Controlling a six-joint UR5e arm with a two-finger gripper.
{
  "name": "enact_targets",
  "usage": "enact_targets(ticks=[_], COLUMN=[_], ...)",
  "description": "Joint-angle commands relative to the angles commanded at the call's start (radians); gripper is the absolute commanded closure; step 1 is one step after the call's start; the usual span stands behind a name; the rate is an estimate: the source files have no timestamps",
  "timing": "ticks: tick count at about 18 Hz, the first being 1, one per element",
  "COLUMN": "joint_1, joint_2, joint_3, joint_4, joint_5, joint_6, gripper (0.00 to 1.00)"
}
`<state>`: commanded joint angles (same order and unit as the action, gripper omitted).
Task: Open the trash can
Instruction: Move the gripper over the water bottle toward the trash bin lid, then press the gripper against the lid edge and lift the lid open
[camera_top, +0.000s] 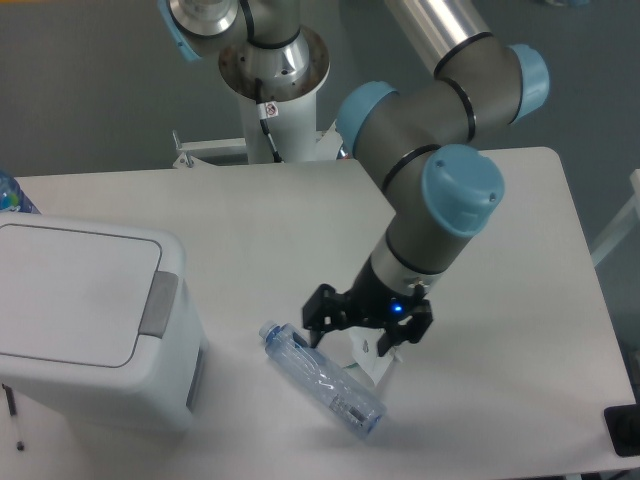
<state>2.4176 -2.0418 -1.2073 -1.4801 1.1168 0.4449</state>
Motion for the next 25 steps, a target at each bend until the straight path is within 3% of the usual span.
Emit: enact_targets(ticks=[8,12,25], joint_1=[-0.058,-0.077,-0.098], joint_2=[0.046,0.077,0.061], joint_3=[0.048,0.046,0.040], joint_4=[-0.074,-0.074,-0.062], joint_5=[-0.095,-0.137,-0.127], joint_6=[-0.002,-0.015,-0.005], gripper=[0.00,0.00,0.00])
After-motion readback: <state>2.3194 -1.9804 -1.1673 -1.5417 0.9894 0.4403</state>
